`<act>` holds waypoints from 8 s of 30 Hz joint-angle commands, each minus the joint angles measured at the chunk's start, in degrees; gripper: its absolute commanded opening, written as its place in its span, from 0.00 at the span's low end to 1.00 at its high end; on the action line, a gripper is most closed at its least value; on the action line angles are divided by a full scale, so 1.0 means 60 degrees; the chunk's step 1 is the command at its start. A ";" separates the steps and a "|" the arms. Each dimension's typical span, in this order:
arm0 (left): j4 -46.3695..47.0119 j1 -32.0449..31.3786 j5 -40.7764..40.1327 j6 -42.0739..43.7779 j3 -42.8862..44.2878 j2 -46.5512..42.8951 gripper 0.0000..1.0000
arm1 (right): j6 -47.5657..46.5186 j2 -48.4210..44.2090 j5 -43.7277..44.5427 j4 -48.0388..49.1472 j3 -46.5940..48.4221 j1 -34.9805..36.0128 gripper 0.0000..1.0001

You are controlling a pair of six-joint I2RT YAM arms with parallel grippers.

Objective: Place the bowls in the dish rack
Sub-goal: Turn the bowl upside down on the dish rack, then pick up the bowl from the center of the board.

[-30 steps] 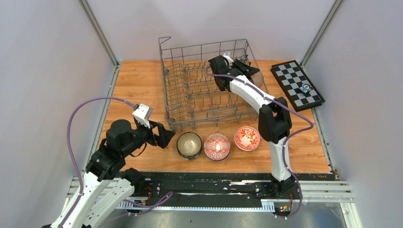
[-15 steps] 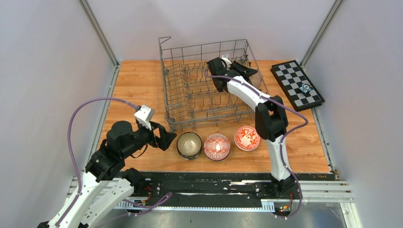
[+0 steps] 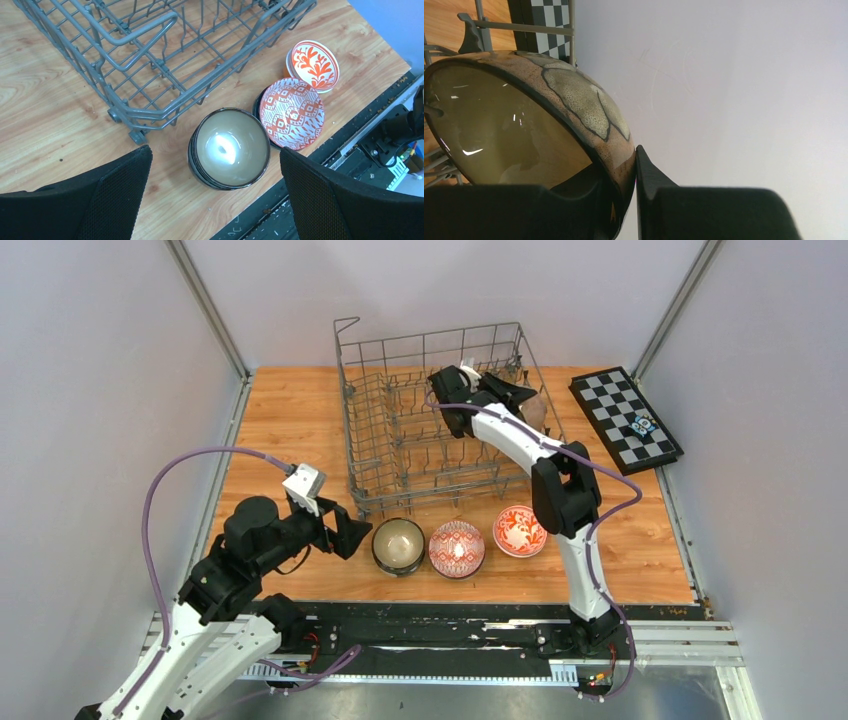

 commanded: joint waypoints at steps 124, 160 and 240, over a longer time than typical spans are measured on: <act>-0.0105 -0.0107 -0.0573 -0.0204 -0.0143 0.0822 1.00 | 0.7370 -0.7246 -0.9923 -0.3168 -0.3932 -0.0689 0.67; -0.0111 -0.0111 -0.0616 -0.0221 -0.0155 0.0932 1.00 | 1.0783 -1.1835 -1.1011 -0.1851 -1.0957 -0.0679 0.47; -0.0051 -0.0736 0.1277 -0.2065 0.0761 0.1415 0.93 | 1.0041 -1.2999 -1.0677 -0.3380 -0.8555 0.1022 0.03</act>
